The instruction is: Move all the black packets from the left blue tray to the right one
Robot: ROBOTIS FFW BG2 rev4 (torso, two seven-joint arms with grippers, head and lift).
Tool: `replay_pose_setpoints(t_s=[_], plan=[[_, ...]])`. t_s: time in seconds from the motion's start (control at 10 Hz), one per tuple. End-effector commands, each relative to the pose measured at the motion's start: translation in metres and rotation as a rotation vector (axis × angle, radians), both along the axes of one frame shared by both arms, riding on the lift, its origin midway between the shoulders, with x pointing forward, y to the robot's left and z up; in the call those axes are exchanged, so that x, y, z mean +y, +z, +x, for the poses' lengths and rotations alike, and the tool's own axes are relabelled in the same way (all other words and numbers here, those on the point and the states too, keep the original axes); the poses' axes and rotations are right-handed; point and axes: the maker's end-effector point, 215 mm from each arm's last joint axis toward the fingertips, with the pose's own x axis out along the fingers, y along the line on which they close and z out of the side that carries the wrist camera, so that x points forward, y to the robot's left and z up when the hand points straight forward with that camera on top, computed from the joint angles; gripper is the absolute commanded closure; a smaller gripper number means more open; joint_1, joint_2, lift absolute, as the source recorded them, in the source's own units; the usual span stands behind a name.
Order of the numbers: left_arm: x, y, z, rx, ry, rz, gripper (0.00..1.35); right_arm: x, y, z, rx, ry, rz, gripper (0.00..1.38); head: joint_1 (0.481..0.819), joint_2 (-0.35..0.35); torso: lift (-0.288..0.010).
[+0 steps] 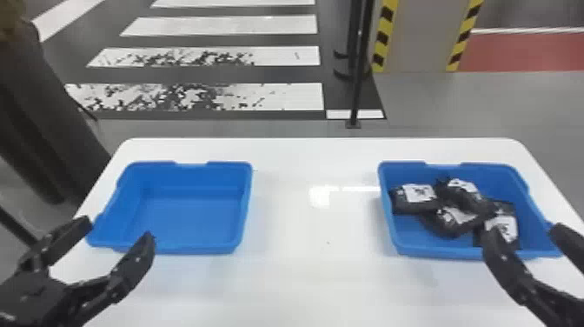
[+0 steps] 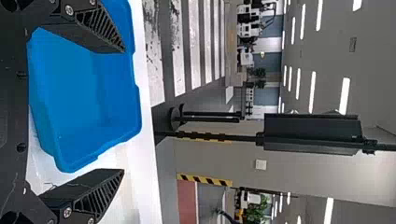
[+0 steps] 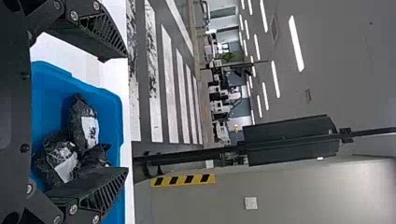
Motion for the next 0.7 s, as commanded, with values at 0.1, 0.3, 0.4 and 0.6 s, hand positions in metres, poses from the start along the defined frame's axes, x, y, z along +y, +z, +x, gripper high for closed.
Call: replay_pose_setpoints(t_s=[0.1, 0.3, 0.4, 0.6], plan=[[0.000, -0.003, -0.001, 0.009, 0.002, -0.008, 0.13, 0.002, -0.002, 0.001, 0.002, 0.004, 0.016, 0.17, 0.695, 0.058, -0.140], [-0.001, -0.006, -0.002, 0.018, 0.002, -0.012, 0.13, 0.005, -0.004, 0.001, 0.005, 0.009, 0.027, 0.17, 0.695, 0.061, -0.140], [0.000, -0.005, -0.002, 0.018, 0.003, -0.014, 0.13, 0.009, -0.006, 0.002, 0.005, 0.017, 0.048, 0.17, 0.695, 0.063, -0.140], [-0.001, -0.005, -0.002, 0.018, 0.002, -0.014, 0.13, 0.012, -0.004, 0.003, 0.002, 0.024, 0.055, 0.17, 0.695, 0.071, -0.140]])
